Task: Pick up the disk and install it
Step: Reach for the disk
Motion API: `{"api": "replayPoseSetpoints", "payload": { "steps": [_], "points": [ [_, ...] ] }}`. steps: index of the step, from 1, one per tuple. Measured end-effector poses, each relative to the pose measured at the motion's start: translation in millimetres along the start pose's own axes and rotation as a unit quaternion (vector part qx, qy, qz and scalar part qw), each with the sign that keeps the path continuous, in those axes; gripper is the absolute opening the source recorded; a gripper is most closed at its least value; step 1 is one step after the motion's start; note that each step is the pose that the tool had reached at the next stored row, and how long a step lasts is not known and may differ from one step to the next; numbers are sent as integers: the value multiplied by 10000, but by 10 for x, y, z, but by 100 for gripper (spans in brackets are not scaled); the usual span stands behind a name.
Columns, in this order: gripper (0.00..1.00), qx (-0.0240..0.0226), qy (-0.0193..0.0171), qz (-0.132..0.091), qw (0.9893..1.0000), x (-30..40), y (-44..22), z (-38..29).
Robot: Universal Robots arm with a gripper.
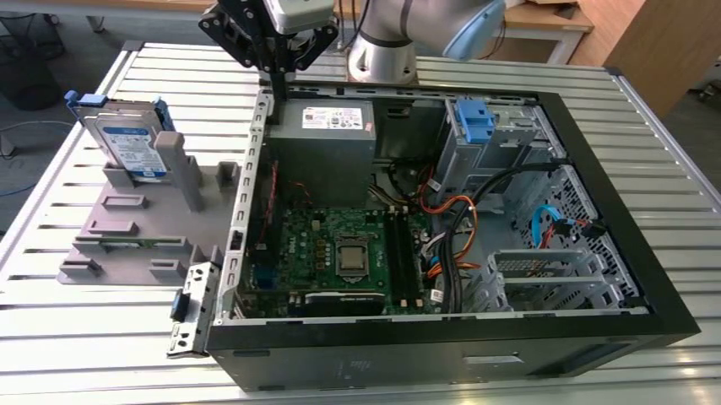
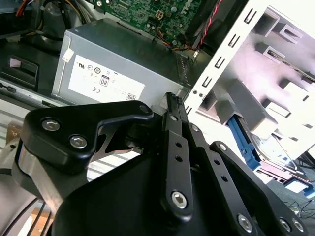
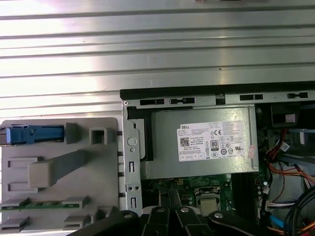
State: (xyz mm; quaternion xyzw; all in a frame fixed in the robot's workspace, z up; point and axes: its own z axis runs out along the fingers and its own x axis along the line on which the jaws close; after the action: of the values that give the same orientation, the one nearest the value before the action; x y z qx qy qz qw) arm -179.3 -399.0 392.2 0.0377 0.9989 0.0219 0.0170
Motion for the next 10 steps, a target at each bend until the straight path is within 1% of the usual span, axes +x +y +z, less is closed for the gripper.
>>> {"api": "replayPoseSetpoints", "payload": {
  "steps": [3,10],
  "points": [
    [11,0,-2,1,10000,25,-1,0],
    [11,0,-2,0,10000,34,-2,-1]
  ]
}}
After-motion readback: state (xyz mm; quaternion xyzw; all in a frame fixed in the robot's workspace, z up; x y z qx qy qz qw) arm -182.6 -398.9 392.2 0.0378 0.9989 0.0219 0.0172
